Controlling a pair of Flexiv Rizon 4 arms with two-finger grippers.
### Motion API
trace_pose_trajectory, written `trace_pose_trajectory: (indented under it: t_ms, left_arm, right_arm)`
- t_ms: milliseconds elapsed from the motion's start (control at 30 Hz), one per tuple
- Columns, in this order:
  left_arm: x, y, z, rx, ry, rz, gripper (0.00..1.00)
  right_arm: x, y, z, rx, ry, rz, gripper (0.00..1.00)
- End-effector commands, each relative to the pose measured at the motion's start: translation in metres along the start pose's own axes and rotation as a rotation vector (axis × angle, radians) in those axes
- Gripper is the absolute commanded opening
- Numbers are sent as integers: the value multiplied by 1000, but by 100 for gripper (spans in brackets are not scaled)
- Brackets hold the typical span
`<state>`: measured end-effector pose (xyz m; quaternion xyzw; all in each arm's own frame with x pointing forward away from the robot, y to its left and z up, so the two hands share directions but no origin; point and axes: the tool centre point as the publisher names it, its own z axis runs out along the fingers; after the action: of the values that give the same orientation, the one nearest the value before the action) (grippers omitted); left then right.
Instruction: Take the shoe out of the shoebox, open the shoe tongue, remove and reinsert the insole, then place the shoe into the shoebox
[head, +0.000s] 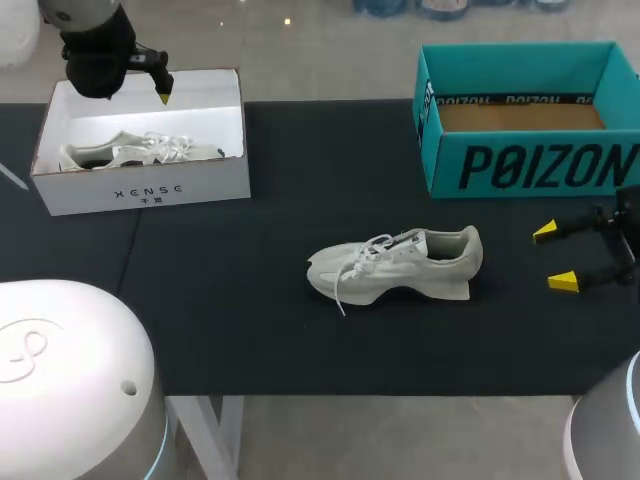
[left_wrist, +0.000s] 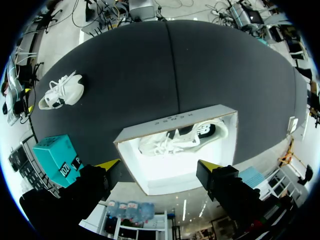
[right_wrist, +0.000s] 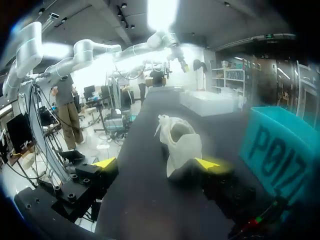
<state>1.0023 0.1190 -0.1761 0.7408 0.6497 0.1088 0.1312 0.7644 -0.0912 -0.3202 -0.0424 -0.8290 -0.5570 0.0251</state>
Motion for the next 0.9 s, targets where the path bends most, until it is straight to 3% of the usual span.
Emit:
trace_pose_trajectory:
  t_ms: [33,267,500,700,900]
  left_arm:
    - [0,-1,-1,-1,1,1,100]
    - [0,-1,-1,-1,1,1,100]
    - [0,-1,-1,-1,1,1,100]
    - [0,-1,-1,-1,1,1,100]
    - [0,-1,-1,-1,1,1,100]
  right_arm:
    - [-3,-5,3,7,-9,0,100]
    - [-13,-22,13,-2,-11,-14,100]
    - [-14,-27,37,48,-32,-37,100]
    - [-18,-30,54,45,-61,-81,100]
    - [-31,-35,57,42,-73,-109,100]
